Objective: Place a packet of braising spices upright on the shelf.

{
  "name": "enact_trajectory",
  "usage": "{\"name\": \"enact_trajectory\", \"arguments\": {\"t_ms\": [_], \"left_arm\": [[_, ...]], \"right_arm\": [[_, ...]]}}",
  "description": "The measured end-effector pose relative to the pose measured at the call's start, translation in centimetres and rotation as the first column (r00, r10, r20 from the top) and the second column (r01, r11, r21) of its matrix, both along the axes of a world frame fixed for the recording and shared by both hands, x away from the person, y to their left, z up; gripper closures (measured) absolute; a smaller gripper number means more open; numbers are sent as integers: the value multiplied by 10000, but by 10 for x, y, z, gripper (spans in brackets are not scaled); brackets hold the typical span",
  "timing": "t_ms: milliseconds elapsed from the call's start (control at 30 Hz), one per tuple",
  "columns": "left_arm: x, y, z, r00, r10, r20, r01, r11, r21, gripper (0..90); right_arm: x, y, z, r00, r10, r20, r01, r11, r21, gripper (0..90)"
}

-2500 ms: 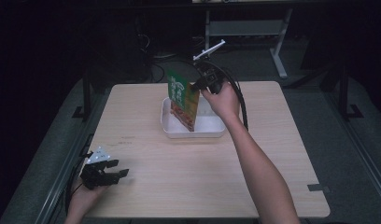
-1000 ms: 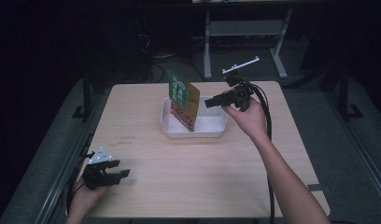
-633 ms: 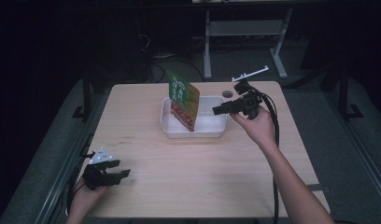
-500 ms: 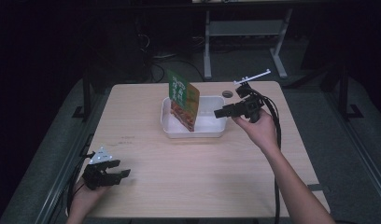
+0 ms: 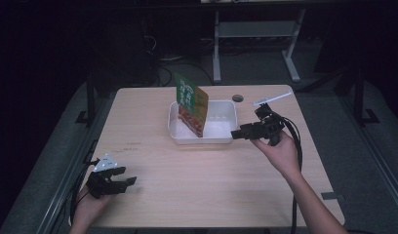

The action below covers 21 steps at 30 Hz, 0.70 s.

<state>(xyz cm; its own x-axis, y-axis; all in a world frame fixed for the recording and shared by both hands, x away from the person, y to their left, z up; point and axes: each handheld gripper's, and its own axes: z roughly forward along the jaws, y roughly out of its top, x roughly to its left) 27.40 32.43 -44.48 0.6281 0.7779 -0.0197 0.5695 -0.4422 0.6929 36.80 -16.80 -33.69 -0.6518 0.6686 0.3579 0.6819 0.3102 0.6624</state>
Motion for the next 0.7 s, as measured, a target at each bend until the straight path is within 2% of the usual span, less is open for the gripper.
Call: {"name": "enact_trajectory", "arguments": {"t_ms": [400,700], "left_arm": [[0,-1,0,10000,1,22,-1,10000,-14,374],[0,-2,0,10000,-38,21,38,10000,-42,366]], "right_arm": [[-24,-19,-42,9994,-324,-79,323,9994,-87,404],[-42,-28,-65,9989,-439,-152,437,9990,-125,375]]}}
